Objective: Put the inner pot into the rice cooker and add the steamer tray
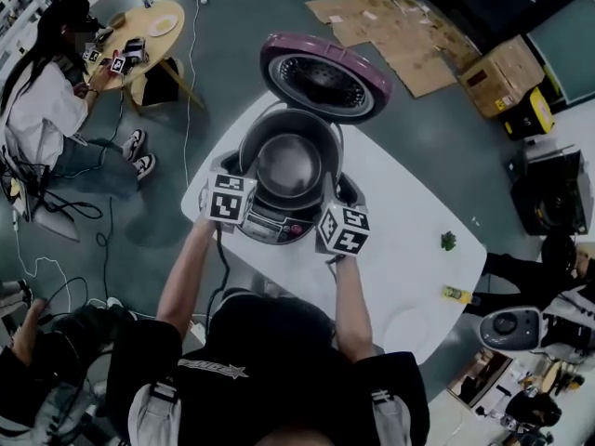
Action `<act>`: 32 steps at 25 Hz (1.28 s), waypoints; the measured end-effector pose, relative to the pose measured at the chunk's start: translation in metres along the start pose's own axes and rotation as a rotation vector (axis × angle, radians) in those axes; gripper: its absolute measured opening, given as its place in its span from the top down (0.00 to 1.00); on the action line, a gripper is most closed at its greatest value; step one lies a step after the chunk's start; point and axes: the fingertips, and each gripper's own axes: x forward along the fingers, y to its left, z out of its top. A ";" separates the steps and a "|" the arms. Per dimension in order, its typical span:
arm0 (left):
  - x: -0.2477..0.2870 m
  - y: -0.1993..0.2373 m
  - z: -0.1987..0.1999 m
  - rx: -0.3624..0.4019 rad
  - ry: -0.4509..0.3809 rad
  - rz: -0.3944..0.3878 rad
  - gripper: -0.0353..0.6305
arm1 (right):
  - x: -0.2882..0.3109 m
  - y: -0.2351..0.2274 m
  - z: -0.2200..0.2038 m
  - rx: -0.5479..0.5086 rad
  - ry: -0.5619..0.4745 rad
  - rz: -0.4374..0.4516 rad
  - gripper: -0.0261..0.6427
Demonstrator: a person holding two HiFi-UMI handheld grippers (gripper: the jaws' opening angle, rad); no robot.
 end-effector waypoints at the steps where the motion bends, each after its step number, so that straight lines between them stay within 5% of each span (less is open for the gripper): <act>1: 0.003 0.001 -0.002 0.002 0.011 -0.001 0.73 | 0.002 0.000 -0.002 0.001 0.012 -0.001 0.82; 10: 0.021 0.000 -0.020 -0.035 0.164 -0.063 0.73 | 0.017 -0.007 -0.020 0.075 0.108 0.003 0.82; 15: 0.030 0.003 -0.022 0.022 0.217 -0.038 0.73 | 0.024 -0.010 -0.028 0.085 0.146 0.000 0.82; 32: 0.029 0.000 -0.025 0.046 0.237 -0.034 0.69 | 0.026 -0.013 -0.037 0.074 0.158 0.011 0.79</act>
